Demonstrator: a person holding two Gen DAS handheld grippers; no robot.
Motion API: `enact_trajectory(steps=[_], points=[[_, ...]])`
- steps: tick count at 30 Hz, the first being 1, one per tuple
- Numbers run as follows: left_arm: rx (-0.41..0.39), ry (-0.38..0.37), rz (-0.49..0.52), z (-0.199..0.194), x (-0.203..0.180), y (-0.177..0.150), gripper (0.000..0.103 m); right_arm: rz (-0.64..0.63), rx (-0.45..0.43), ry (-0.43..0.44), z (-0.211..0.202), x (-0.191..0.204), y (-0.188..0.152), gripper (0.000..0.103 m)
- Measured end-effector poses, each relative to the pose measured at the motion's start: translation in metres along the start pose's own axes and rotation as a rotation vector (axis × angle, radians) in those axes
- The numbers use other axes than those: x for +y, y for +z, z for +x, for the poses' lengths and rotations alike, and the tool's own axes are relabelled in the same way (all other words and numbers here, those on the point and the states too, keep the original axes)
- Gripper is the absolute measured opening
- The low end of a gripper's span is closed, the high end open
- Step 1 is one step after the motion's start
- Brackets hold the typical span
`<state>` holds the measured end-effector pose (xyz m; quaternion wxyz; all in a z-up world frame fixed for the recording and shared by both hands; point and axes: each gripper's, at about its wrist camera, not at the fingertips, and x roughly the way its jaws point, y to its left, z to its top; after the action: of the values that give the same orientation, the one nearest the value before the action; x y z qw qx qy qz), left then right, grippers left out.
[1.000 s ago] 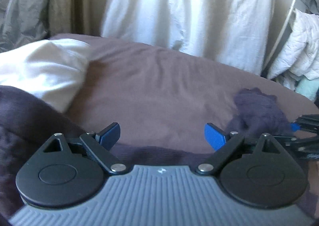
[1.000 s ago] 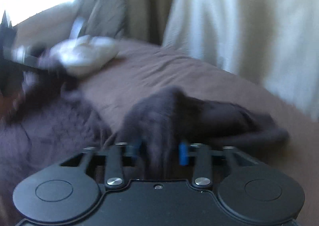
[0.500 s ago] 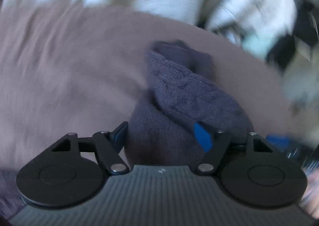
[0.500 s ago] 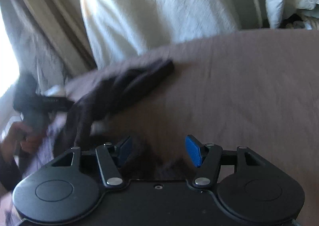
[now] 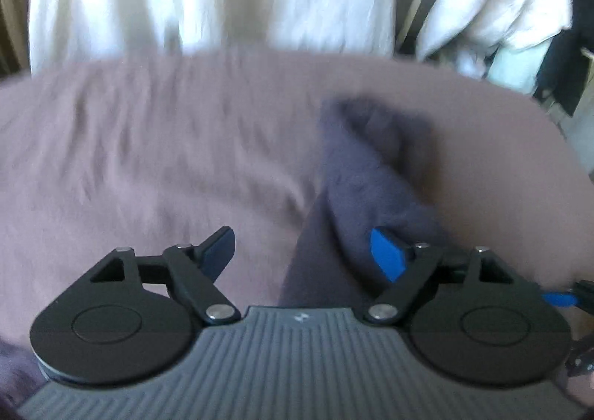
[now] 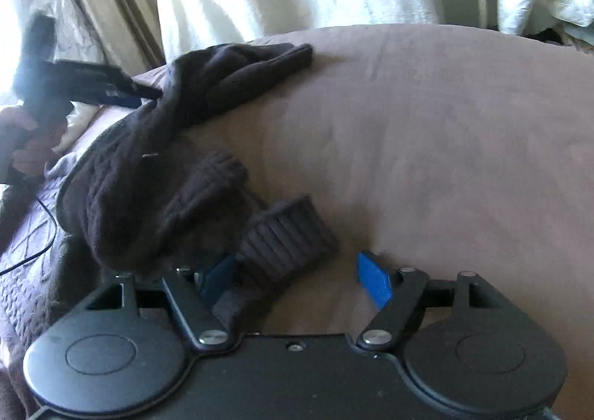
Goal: Fold clothes
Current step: 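Fold the sleeve across the sweater body with both grippers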
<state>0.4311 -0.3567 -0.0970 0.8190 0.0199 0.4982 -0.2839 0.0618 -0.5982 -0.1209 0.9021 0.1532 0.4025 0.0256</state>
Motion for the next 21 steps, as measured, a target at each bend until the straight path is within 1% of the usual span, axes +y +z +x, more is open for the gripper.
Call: enact_trajectory(steps=[1, 2, 3, 4, 6, 7, 8, 9, 10, 11, 13, 15, 17, 18, 19, 20, 21], points=[[0.057, -0.050, -0.004, 0.011, 0.000, -0.001, 0.080, 0.010, 0.004, 0.013, 0.001, 0.000, -0.002, 0.078], [0.048, -0.036, 0.035, 0.014, -0.008, -0.005, 0.079, 0.005, 0.009, 0.021, 0.003, 0.001, -0.004, 0.079], [0.031, -0.014, 0.081, 0.017, -0.016, -0.010, 0.056, -0.003, 0.013, 0.027, 0.004, 0.003, -0.005, 0.079], [-0.005, 0.027, 0.128, 0.011, -0.026, -0.012, 0.018, -0.025, 0.010, 0.027, 0.007, 0.007, -0.005, 0.080], [-0.082, 0.113, 0.221, -0.004, -0.045, -0.016, 0.018, -0.073, 0.000, 0.029, 0.017, 0.014, -0.001, 0.069], [-0.166, 0.162, 0.241, -0.020, -0.050, -0.017, 0.018, -0.090, -0.016, 0.025, 0.020, 0.020, 0.002, 0.053], [-0.257, 0.212, 0.257, -0.037, -0.055, -0.019, 0.018, -0.108, -0.032, 0.022, 0.024, 0.026, 0.005, 0.030], [-0.367, 0.283, 0.275, -0.057, -0.060, -0.021, 0.018, -0.120, -0.048, 0.016, 0.027, 0.031, 0.008, 0.020], [-0.484, 0.363, 0.280, -0.080, -0.063, -0.023, 0.018, -0.115, -0.067, -0.006, 0.029, 0.036, 0.012, 0.016], [-0.558, 0.415, 0.255, -0.099, -0.060, -0.025, 0.018, -0.114, -0.086, -0.034, 0.029, 0.041, 0.013, 0.015], [-0.692, 0.509, 0.196, -0.136, -0.053, -0.028, 0.018, -0.119, -0.130, -0.109, 0.026, 0.048, 0.008, 0.014], [-0.794, 0.620, 0.152, -0.157, -0.039, -0.033, 0.019, -0.074, -0.176, -0.164, 0.019, 0.046, 0.000, 0.013], [-0.824, 0.703, 0.115, -0.158, -0.018, -0.038, 0.028, -0.016, -0.216, -0.190, 0.011, 0.042, -0.008, 0.012], [-0.765, 0.716, 0.092, -0.150, -0.003, -0.037, 0.037, -0.005, -0.222, -0.197, 0.011, 0.041, -0.009, 0.012], [-0.680, 0.717, 0.065, -0.140, 0.012, -0.036, 0.044, -0.004, -0.215, -0.212, 0.013, 0.042, -0.009, 0.012], [-0.593, 0.717, 0.035, -0.128, 0.030, -0.037, 0.047, -0.004, -0.208, -0.227, 0.016, 0.043, -0.009, 0.012], [-0.506, 0.716, 0.005, -0.114, 0.047, -0.038, 0.058, -0.005, -0.201, -0.241, 0.019, 0.043, -0.009, 0.012]])
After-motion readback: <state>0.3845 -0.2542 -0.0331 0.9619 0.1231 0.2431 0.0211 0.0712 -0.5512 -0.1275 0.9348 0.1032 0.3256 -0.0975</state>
